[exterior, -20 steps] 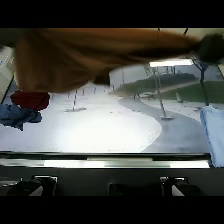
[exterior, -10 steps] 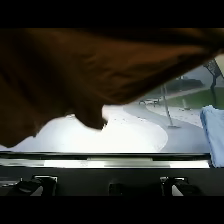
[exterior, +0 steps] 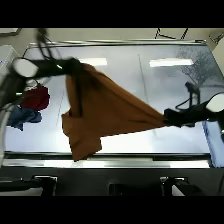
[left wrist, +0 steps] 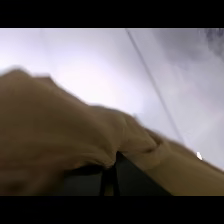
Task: Fold the clothes and pants, and hang the long-sleeved shirts on hangers.
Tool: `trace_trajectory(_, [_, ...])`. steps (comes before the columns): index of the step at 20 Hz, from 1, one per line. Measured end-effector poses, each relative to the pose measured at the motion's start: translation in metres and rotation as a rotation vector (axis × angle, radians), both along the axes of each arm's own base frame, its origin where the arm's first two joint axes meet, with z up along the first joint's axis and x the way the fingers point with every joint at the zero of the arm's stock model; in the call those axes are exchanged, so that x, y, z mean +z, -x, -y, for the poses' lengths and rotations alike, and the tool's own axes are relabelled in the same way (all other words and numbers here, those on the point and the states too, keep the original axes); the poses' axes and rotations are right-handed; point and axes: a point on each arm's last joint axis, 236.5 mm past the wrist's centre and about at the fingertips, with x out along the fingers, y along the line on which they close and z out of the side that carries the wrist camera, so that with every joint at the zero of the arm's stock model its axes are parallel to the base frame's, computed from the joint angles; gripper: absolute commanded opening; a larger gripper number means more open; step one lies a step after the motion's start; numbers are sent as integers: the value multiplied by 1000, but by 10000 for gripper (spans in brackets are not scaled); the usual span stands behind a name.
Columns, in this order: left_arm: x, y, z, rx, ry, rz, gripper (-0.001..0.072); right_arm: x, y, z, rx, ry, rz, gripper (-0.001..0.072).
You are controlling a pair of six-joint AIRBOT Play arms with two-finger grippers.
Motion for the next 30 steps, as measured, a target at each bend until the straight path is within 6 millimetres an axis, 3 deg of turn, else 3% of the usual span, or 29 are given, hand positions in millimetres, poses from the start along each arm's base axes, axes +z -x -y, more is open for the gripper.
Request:
trace_trajectory(1, [-37, 6, 16, -35, 15, -105, 217, -20, 9, -1, -13, -7, -37, 44])
trace_trajectory(2, [-65, 13, 28, -65, 33, -196, 470, -34, 16, -2, -21, -12, -65, 44])
trace_trajectory(3, [-87, 23, 37, -93, 51, -280, 673, -46, 22, -2, -28, -13, -85, 44])
trace_trajectory(5, [-106, 37, 35, -128, 72, -398, 665, -58, 29, -3, -36, -15, -104, 44])
trace_trajectory(7, [-107, 48, 4, -138, 64, -479, 657, -64, 32, -3, -41, -15, -113, 44])
trace_trajectory(9, [-106, 60, -52, -108, -7, -551, 587, -68, 33, -3, -40, -14, -115, 44])
trace_trajectory(12, [-117, 98, -154, 19, -122, -699, 586, -70, 34, -3, -34, -12, -114, 45])
trace_trajectory(13, [-124, 116, -180, 68, -129, -752, 585, -70, 34, -2, -32, -12, -113, 45])
trace_trajectory(15, [-144, 152, -212, 147, -103, -852, 585, -71, 34, -2, -30, -11, -110, 45])
trace_trajectory(17, [-170, 182, -217, 182, -42, -926, 585, -71, 33, -3, -31, -14, -109, 45])
trace_trajectory(20, [-202, 202, -201, 208, 65, -955, 585, -70, 33, -4, -32, -17, -106, 45])
trace_trajectory(25, [-228, 201, -177, 239, 135, -933, 584, -70, 34, -5, -38, -23, -115, 45])
trace_trajectory(26, [-230, 197, -170, 246, 157, -922, 549, -70, 34, -5, -40, -23, -116, 45])
trace_trajectory(28, [-236, 189, -164, 260, 151, -893, 59, -70, 34, -5, -51, -26, -119, 45])
trace_trajectory(30, [-236, 181, -157, 259, 149, -860, 25, -69, 32, -6, -58, -30, -111, 44])
